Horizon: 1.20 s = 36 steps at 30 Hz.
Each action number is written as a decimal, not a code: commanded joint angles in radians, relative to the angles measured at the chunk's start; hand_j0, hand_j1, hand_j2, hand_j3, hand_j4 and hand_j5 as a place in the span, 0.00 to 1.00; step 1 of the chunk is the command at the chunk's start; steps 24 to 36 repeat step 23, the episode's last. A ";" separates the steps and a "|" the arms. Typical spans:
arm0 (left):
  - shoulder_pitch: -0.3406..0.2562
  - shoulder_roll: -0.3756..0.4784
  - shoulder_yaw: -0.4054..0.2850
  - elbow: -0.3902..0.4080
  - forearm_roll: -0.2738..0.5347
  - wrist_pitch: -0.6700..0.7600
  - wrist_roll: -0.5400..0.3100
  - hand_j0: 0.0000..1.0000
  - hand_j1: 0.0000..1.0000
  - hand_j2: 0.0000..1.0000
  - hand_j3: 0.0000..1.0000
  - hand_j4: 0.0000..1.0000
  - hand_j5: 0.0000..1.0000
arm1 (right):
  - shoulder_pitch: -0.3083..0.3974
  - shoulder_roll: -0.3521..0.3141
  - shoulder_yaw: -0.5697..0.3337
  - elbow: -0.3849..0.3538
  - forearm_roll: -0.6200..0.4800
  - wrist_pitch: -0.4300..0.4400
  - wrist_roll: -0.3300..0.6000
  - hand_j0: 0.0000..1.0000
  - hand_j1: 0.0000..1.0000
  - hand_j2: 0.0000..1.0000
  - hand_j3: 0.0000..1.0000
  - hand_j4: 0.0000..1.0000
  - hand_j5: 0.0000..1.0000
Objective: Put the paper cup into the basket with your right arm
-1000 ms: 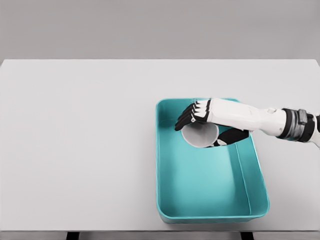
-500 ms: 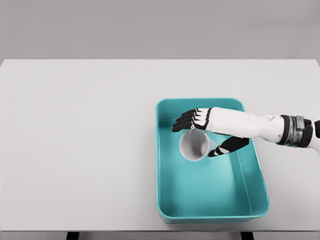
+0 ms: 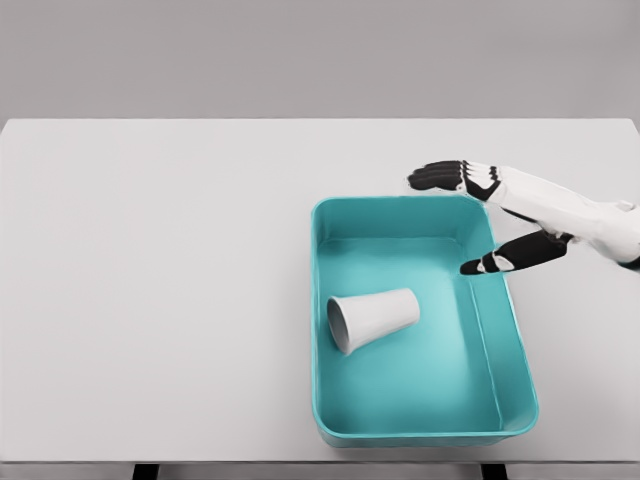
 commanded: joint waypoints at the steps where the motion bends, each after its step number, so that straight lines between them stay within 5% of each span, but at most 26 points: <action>1: 0.000 0.000 0.000 0.000 0.000 -0.001 0.000 1.00 1.00 1.00 1.00 1.00 1.00 | 0.000 0.003 -0.120 0.033 -0.060 0.004 -0.001 1.00 1.00 1.00 1.00 1.00 1.00; 3: 0.000 0.000 0.000 0.000 0.000 -0.001 0.000 1.00 1.00 1.00 1.00 1.00 1.00 | 0.066 0.008 -0.212 0.065 -0.060 0.004 -0.001 1.00 1.00 1.00 1.00 1.00 1.00; 6: 0.000 0.000 0.000 0.000 0.000 -0.001 0.000 1.00 1.00 1.00 1.00 1.00 1.00 | 0.107 0.010 -0.230 0.091 -0.059 0.004 -0.001 1.00 1.00 1.00 1.00 1.00 1.00; 36: 0.000 0.000 -0.003 0.000 0.000 0.001 0.000 1.00 1.00 1.00 1.00 1.00 1.00 | 0.111 0.059 -0.249 0.091 -0.050 0.004 -0.001 1.00 1.00 1.00 1.00 1.00 1.00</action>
